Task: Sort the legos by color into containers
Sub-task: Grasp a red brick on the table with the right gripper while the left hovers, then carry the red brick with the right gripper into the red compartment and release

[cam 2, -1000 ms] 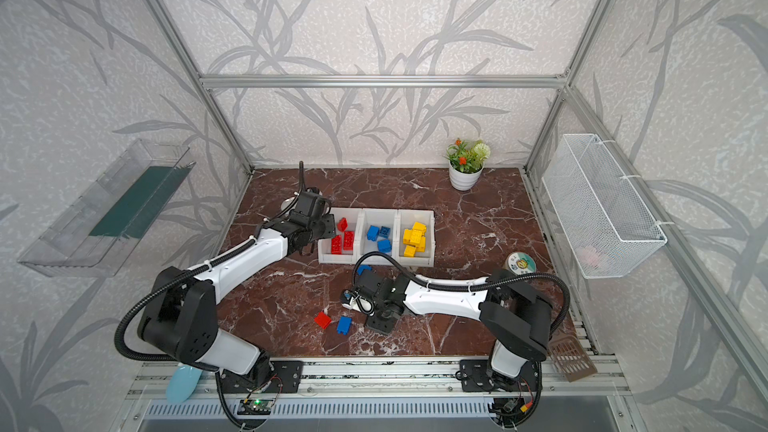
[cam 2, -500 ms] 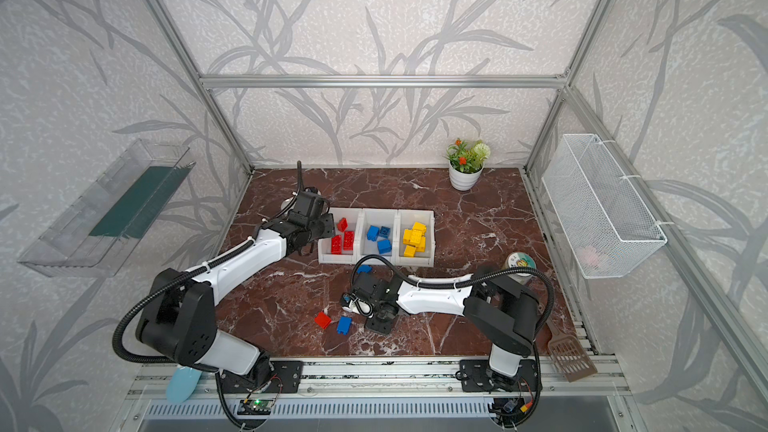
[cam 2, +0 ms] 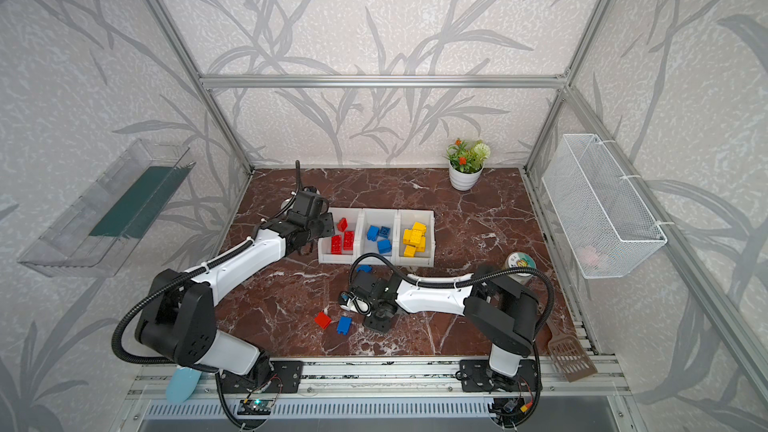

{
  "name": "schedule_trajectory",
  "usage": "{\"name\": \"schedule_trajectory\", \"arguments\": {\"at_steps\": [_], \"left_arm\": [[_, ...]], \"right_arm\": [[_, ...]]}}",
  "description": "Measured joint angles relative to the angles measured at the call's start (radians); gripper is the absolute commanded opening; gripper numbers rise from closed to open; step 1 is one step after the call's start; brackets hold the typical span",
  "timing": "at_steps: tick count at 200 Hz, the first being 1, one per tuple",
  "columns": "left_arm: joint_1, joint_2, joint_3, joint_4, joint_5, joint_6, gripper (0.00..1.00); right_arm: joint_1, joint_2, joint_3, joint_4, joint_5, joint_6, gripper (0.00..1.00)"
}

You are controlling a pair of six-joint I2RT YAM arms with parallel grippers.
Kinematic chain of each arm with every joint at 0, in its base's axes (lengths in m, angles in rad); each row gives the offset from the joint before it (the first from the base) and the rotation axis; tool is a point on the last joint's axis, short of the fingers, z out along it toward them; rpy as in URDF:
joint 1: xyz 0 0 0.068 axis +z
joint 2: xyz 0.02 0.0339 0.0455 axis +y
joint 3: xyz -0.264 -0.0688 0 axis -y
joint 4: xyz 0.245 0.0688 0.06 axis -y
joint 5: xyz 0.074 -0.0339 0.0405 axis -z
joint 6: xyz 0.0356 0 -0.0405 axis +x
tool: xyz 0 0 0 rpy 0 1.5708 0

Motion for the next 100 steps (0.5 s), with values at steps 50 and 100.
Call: {"name": "schedule_trajectory", "arguments": {"at_steps": [50, 100], "left_arm": [[0.006, -0.046, -0.031, 0.0, -0.002, -0.002, 0.54], [0.024, -0.138, -0.087, -0.002, -0.015, -0.006, 0.55]], "right_arm": [[-0.032, -0.01, 0.071, -0.024, 0.006, -0.067, 0.34], [-0.158, -0.024, 0.237, -0.022, 0.043, -0.172, 0.34]]}}
